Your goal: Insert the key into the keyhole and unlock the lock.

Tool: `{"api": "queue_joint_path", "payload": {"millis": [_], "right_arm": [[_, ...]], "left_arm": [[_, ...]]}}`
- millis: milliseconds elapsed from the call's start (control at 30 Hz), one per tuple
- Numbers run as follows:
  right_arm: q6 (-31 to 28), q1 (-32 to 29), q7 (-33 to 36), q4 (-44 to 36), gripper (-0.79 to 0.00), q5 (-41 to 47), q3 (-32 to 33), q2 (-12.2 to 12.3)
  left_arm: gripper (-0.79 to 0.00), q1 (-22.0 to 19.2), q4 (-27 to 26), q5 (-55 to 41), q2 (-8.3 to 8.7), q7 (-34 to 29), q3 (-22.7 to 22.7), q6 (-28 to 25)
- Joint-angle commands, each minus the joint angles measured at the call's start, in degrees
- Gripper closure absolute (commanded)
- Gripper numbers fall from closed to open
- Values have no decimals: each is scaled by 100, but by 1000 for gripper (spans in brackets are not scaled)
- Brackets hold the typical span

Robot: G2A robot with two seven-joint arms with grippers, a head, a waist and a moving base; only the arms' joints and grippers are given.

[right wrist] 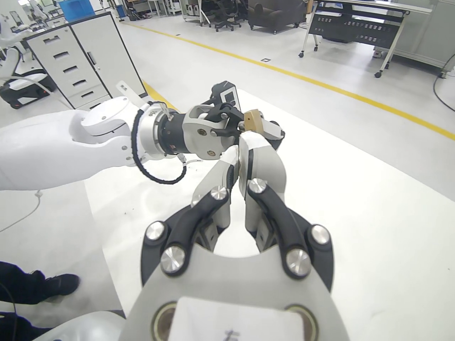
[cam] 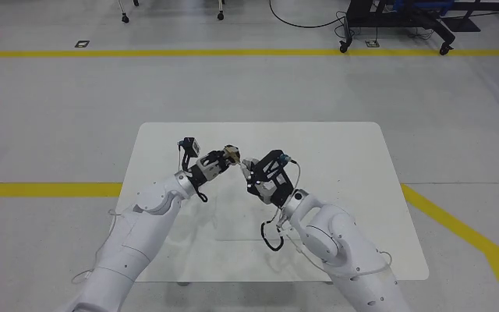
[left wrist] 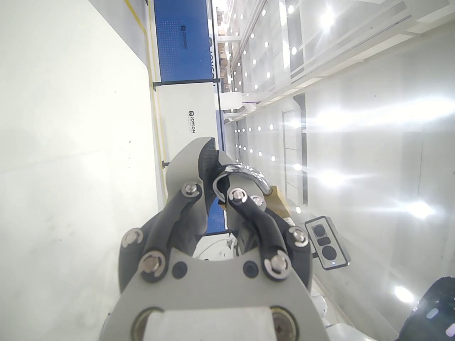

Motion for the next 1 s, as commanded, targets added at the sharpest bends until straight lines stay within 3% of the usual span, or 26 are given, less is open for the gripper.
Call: {"api": "queue_joint_path", "payload": {"millis": [0, 967], "right_arm": [[131, 5, -24, 13, 0, -91, -11, -11], [440, 94, 252, -155, 0, -822, -126, -109]], "left_arm": [[0, 13, -37, 37, 1, 19, -20, 32], [0, -116, -59, 460, -70, 121, -65, 89]]}}
